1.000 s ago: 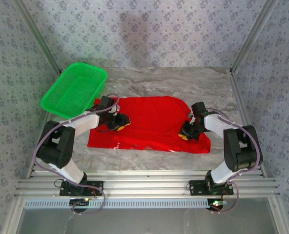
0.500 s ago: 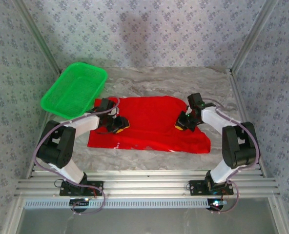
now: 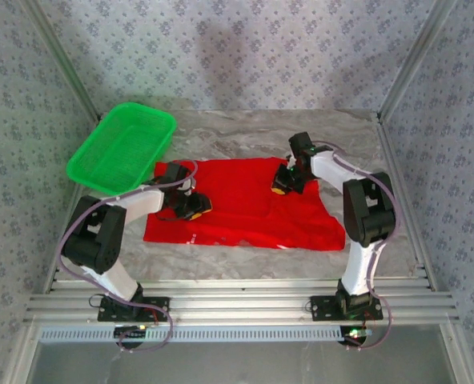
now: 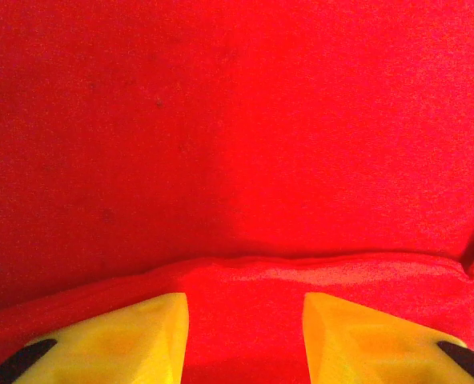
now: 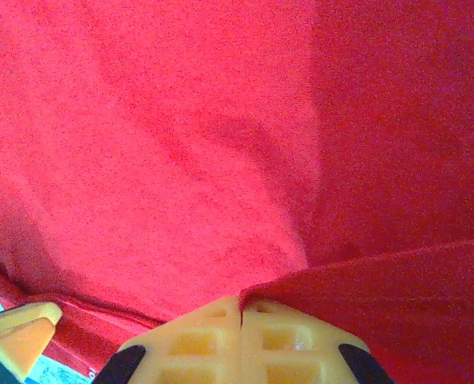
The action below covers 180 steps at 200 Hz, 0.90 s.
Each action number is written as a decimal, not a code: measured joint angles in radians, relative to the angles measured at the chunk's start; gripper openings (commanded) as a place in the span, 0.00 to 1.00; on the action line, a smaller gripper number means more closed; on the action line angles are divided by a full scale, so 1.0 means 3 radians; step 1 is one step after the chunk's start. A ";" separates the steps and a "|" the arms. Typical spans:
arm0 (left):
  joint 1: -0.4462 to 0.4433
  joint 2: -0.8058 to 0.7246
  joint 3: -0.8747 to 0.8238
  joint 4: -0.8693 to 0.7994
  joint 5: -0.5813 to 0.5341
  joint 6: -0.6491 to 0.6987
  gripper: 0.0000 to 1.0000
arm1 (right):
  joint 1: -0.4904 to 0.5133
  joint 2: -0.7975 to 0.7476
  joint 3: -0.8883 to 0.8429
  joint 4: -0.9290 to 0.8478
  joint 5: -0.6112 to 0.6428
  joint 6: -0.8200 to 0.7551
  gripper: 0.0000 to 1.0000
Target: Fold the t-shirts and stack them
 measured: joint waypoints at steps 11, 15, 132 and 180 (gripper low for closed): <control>0.0000 0.0005 0.0000 -0.0008 0.0001 0.0008 0.42 | 0.0014 0.0112 0.0107 -0.0053 0.0000 -0.0051 0.10; 0.0000 0.0008 0.0000 -0.0009 0.0000 0.0008 0.42 | 0.0018 0.0146 0.0141 -0.0075 0.0000 -0.0066 0.13; -0.0038 0.0067 0.0238 -0.0202 -0.0033 0.0069 0.42 | -0.0546 -0.0144 0.0650 -0.0627 0.0067 -0.0622 0.68; -0.0038 0.0069 0.0249 -0.0210 -0.0036 0.0093 0.43 | -0.0930 0.0314 0.1029 -0.0556 0.0114 -0.0942 0.67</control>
